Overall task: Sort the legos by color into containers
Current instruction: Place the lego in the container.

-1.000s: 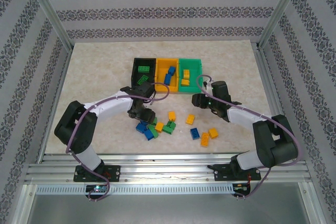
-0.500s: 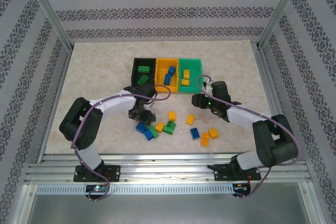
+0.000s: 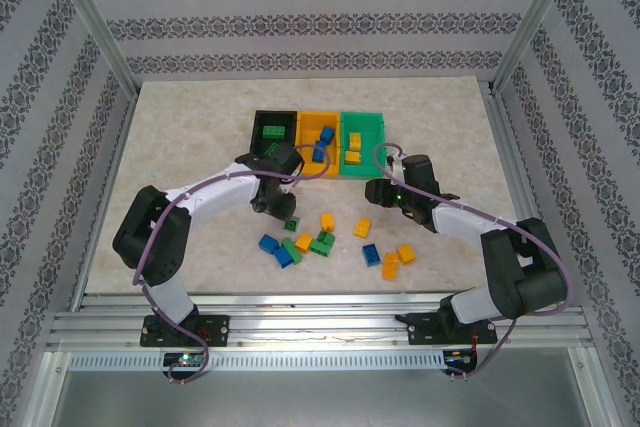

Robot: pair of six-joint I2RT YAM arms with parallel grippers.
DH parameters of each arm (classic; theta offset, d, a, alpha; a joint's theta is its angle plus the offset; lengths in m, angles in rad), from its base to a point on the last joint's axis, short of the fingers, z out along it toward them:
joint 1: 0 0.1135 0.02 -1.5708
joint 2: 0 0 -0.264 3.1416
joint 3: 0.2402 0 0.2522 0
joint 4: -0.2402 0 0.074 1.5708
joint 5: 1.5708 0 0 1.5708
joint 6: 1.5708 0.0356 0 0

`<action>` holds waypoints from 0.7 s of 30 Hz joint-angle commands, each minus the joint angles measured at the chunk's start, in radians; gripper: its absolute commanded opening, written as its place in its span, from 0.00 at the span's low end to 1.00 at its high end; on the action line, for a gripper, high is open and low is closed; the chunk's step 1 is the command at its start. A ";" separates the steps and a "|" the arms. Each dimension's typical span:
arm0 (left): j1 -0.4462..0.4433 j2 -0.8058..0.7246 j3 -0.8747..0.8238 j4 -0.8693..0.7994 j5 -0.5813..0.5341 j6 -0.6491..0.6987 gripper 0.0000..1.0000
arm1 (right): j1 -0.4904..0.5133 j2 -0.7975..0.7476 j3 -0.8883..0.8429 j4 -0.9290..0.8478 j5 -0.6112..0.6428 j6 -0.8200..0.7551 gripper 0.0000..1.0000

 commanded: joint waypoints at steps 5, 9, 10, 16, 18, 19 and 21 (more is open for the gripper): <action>0.020 0.099 0.270 0.079 -0.021 0.008 0.32 | 0.014 0.002 0.015 0.014 -0.006 0.005 0.48; 0.033 0.248 0.483 0.048 -0.057 0.025 0.34 | 0.012 0.010 0.019 0.009 -0.007 0.002 0.48; 0.034 0.284 0.535 0.036 -0.066 0.031 0.34 | 0.012 0.008 0.019 0.010 -0.011 0.004 0.48; 0.039 0.494 0.872 -0.129 -0.129 0.059 0.52 | 0.018 0.007 0.019 0.010 -0.008 0.002 0.48; 0.036 0.498 0.893 -0.139 -0.070 0.061 0.62 | 0.016 0.006 0.019 0.008 -0.008 0.002 0.48; 0.032 0.482 0.867 -0.117 -0.049 0.062 0.68 | 0.018 0.005 0.018 0.010 -0.009 0.003 0.48; 0.020 0.421 0.770 -0.046 -0.016 0.066 0.73 | 0.018 0.003 0.019 0.010 -0.010 0.005 0.48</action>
